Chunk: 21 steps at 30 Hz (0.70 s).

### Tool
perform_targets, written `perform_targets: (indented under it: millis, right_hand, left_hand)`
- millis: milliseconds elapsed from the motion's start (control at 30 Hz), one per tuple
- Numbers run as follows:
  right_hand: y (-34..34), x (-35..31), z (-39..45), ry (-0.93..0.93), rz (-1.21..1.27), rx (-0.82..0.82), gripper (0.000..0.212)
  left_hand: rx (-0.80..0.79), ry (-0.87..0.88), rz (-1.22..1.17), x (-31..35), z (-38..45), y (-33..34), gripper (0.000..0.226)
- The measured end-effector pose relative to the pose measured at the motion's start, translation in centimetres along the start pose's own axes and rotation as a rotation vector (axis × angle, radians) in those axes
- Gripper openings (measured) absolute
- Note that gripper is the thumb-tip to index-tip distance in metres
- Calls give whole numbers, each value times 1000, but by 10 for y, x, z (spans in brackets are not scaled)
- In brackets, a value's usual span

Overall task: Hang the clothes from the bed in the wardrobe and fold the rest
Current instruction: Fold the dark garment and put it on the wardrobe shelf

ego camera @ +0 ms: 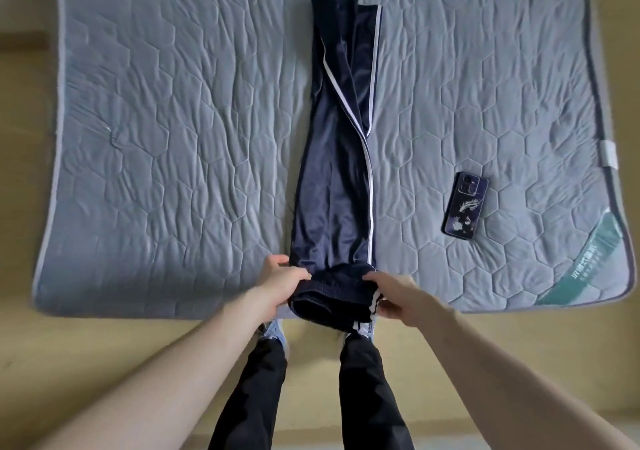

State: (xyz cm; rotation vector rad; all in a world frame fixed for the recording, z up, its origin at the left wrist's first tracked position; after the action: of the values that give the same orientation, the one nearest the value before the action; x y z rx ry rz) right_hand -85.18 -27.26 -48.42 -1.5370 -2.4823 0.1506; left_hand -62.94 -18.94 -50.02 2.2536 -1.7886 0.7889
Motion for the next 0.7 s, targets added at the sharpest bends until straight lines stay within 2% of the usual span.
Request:
perform_targets:
  millis: [100,133,233,267,333,400,433,500,567,700]
  right_hand:
    - [-8,-65,-14,-82,157,-48,12]
    - [-10,-85,-18,-112,235,-66,9]
    - [-16,-125,-16,-199,370,-32,12]
    - [-16,-130,-10,-231,332,21,14]
    - [-10,-128,9,-314,122,171,25]
    - [-1,-113,32,-336,-118,298,57]
    - [4,-103,41,-323,-166,312,71]
    - [13,-89,65,-269,-149,257,86]
    - [21,-78,83,-216,-107,194,81]
    - [24,-71,106,-274,-52,198,44]
  left_hand:
    - [6,69,-253,67,28,-4,9]
    - [11,116,-345,87,36,-5,2]
    - [100,227,-501,119,71,-10,12]
    - [144,255,-430,119,79,-11,17]
    - [221,286,-104,105,94,-11,21]
    - [198,267,274,82,102,-6,22]
    - [150,231,383,68,101,-3,24]
    - [66,158,424,41,107,5,33]
    - [17,106,361,21,112,12,50]
    - [-19,19,258,2,123,18,97]
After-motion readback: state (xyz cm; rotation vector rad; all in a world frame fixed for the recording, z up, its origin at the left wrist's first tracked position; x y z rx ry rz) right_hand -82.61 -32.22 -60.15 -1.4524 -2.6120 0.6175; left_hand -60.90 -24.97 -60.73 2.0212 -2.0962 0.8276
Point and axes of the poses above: each hand's wrist, its own z-axis towards the middle knuckle, its own y-axis out of the palm, x = y × z, the point moved 2 cm from there along z, towards the middle knuckle, and after that the axes turned 12 degrees about y, right-handed, at the moved point
